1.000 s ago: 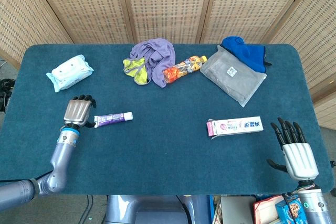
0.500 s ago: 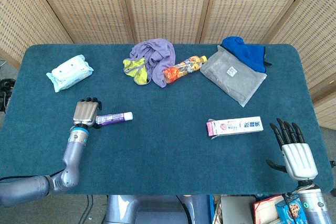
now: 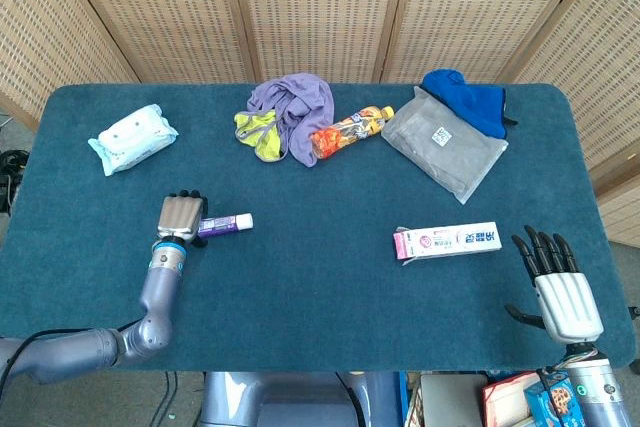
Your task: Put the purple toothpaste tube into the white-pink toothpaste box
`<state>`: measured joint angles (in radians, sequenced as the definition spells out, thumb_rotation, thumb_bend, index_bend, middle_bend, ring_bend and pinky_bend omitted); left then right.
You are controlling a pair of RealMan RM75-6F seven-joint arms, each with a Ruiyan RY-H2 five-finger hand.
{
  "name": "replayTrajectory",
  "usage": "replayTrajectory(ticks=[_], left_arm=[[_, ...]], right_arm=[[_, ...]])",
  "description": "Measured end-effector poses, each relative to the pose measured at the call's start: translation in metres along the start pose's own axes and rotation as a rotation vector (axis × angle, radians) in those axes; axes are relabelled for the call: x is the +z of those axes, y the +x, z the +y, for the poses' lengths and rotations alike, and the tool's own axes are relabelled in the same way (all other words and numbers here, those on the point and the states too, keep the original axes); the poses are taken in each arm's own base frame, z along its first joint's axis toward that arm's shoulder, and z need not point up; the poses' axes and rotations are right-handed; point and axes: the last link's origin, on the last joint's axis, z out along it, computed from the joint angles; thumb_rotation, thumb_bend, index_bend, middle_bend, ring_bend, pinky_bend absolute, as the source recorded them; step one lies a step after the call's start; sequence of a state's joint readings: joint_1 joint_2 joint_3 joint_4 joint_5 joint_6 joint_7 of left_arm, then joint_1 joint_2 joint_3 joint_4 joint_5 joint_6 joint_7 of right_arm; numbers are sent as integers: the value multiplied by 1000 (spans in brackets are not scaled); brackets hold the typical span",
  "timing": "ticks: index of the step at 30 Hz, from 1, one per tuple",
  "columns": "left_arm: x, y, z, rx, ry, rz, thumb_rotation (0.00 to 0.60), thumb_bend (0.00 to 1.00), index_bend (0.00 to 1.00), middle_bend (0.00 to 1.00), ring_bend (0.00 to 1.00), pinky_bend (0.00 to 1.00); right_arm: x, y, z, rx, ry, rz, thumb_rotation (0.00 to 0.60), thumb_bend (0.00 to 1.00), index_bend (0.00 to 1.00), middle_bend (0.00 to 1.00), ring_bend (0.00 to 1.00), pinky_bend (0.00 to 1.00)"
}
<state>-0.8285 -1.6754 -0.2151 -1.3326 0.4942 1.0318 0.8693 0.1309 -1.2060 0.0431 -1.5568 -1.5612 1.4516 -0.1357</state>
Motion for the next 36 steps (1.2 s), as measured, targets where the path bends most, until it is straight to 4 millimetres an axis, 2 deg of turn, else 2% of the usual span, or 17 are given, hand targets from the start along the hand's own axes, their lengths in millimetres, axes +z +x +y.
replayTrajectory(ticks=[6, 12, 22, 29, 36], left_arm=[[2, 1, 10, 8, -10, 4, 600, 192, 419, 265, 218, 266], [3, -2, 15, 26, -17, 20, 600, 192, 505, 341, 290, 320], [7, -13, 17, 47, -29, 87, 600, 327, 760, 564, 471, 456], [5, -5, 17, 33, -69, 187, 600, 366, 860, 635, 529, 498], [-1, 10, 10, 29, -119, 277, 600, 370, 874, 638, 535, 501]], right_arm=[[0, 0, -1, 4, 4, 1, 600, 61, 0, 0, 0, 0], [0, 0, -1, 10, 8, 5, 600, 62, 0, 0, 0, 0], [-2, 3, 0, 23, 12, 26, 600, 62, 0, 0, 0, 0], [-1, 2, 0, 25, 10, 23, 600, 62, 0, 0, 0, 0], [-1, 3, 1, 27, 5, 26, 600, 60, 0, 0, 0, 0]])
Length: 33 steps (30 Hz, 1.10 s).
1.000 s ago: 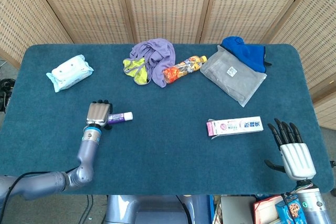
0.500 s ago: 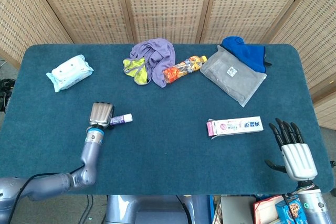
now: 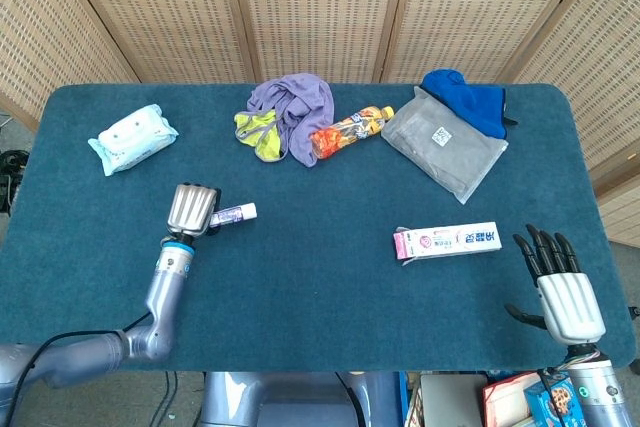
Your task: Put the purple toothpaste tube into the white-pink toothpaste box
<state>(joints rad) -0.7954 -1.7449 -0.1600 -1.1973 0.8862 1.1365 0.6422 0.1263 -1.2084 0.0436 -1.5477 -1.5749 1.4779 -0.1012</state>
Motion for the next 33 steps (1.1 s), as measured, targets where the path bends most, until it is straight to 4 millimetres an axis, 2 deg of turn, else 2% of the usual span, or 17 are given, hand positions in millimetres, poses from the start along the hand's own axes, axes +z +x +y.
replayTrajectory(ticks=[13, 18, 26, 33], left_arm=[[-8, 26, -27, 44, -98, 55, 600, 372, 877, 639, 535, 501], [-16, 41, -48, 27, -139, 91, 600, 372, 876, 640, 535, 500], [-33, 52, -72, 13, -159, 119, 600, 372, 877, 640, 535, 501], [-39, 58, -77, -8, -172, 133, 600, 372, 877, 639, 535, 500]], right_arm=[[3, -3, -1, 6, 5, -12, 600, 61, 0, 0, 0, 0], [10, -7, -9, 8, 31, -24, 600, 61, 2, 0, 0, 0], [33, -9, -35, 6, 113, -48, 600, 62, 86, 0, 0, 0], [63, -11, -63, -17, 198, -86, 600, 61, 104, 0, 0, 0]])
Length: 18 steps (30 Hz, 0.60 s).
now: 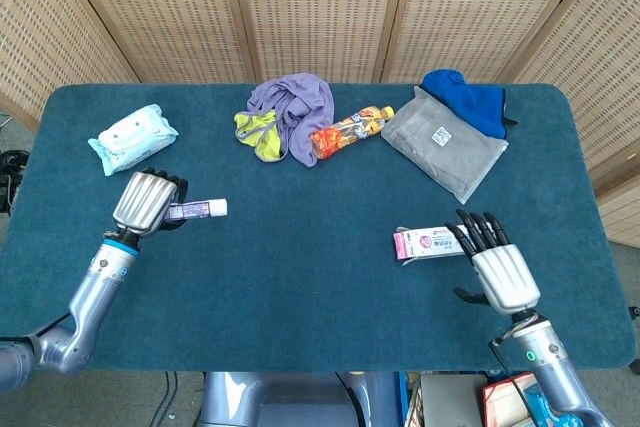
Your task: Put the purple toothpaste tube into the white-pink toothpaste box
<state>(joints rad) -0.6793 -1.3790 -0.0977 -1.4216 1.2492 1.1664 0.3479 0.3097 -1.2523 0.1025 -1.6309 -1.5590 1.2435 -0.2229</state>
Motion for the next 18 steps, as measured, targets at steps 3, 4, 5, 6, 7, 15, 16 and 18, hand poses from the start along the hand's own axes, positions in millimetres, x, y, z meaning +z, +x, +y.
replayTrajectory(ticks=[3, 4, 5, 6, 7, 15, 16, 18], left_arm=[[-1, 3, 0, -2, -10, 9, 600, 372, 877, 640, 535, 501], [-1, 4, 0, -2, -13, 12, 600, 372, 877, 640, 535, 501], [-2, 5, 1, -1, -17, 17, 600, 372, 877, 640, 535, 501], [-2, 6, 1, 0, -19, 20, 600, 372, 877, 639, 535, 501], [-2, 8, 1, 1, -22, 24, 600, 372, 877, 639, 535, 501], [-3, 12, 1, 0, -27, 31, 600, 373, 877, 639, 535, 500], [-4, 12, 1, 1, -28, 30, 600, 373, 877, 639, 535, 500], [-4, 12, 1, 1, -29, 30, 600, 373, 877, 639, 535, 500]], right_arm=[[15, -2, -7, 3, 21, -35, 600, 62, 105, 0, 0, 0], [22, -4, -10, 4, 26, -54, 600, 62, 107, 0, 0, 0], [27, -5, -11, 5, 27, -71, 600, 62, 111, 0, 0, 0], [31, -7, -12, 6, 27, -89, 600, 62, 113, 0, 0, 0], [36, -9, -13, 6, 24, -106, 600, 61, 117, 0, 0, 0], [75, -31, -12, -1, -18, -196, 600, 62, 125, 0, 0, 0], [77, -33, -10, -3, -24, -200, 600, 62, 128, 0, 0, 0], [83, -36, -7, -10, -36, -208, 600, 62, 134, 0, 0, 0]])
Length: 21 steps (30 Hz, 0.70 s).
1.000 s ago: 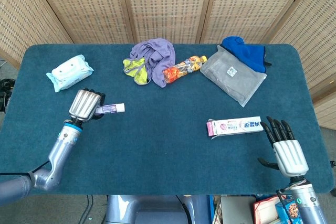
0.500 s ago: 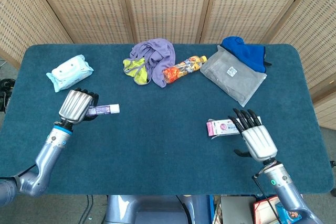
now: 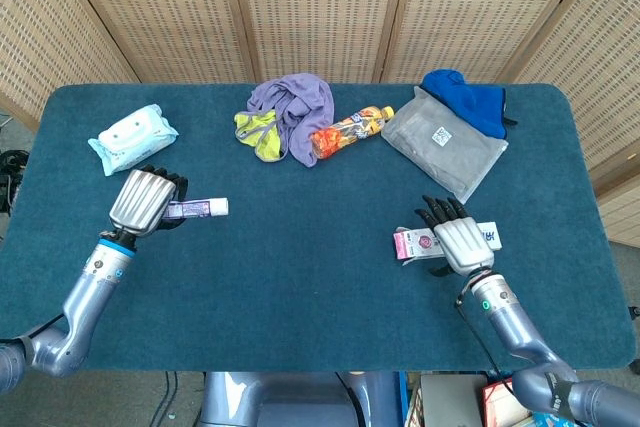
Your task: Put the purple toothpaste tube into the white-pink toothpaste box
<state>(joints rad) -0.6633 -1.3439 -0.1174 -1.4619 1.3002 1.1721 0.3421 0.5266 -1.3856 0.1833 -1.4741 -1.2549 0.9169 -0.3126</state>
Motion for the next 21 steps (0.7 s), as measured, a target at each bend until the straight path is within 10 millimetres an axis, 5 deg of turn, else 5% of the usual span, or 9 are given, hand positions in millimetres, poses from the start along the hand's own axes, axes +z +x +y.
replayTrajectory(ticks=[21], left_arm=[[1, -3, 10, -1, -14, 0, 600, 372, 877, 639, 535, 501]], right_arm=[[16, -16, 35, 32, -106, -57, 600, 65, 172, 0, 0, 0]])
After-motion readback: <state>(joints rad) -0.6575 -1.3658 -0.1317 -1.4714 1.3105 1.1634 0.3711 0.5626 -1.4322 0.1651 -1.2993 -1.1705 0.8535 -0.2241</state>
